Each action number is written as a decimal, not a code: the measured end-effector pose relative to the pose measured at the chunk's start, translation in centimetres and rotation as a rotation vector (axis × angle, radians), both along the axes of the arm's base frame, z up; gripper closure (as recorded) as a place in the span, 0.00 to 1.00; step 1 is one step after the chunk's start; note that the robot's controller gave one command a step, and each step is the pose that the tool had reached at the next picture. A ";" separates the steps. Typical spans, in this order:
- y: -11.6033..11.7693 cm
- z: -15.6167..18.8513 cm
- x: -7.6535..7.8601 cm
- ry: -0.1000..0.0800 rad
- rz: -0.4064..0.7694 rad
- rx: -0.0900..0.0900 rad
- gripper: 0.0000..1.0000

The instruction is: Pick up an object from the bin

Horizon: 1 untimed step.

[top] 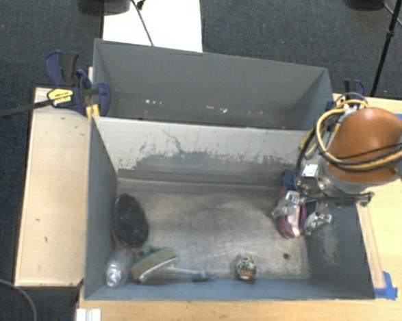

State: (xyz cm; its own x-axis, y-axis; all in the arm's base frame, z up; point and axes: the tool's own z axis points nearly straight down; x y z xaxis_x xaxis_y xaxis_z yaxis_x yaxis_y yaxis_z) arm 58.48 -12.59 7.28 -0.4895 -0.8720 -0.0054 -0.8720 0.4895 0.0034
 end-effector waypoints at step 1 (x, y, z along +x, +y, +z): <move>3.4 11.9 -1.3 -0.009 0.173 -0.006 1.00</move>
Offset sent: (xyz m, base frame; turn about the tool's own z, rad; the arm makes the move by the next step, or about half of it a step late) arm -0.0142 0.0322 0.1148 -0.1744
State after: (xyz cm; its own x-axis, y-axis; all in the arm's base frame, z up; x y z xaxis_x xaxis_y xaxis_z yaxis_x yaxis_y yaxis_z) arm 57.22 -9.23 19.14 -0.3316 -0.9434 -0.0039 -0.9434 0.3316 -0.0071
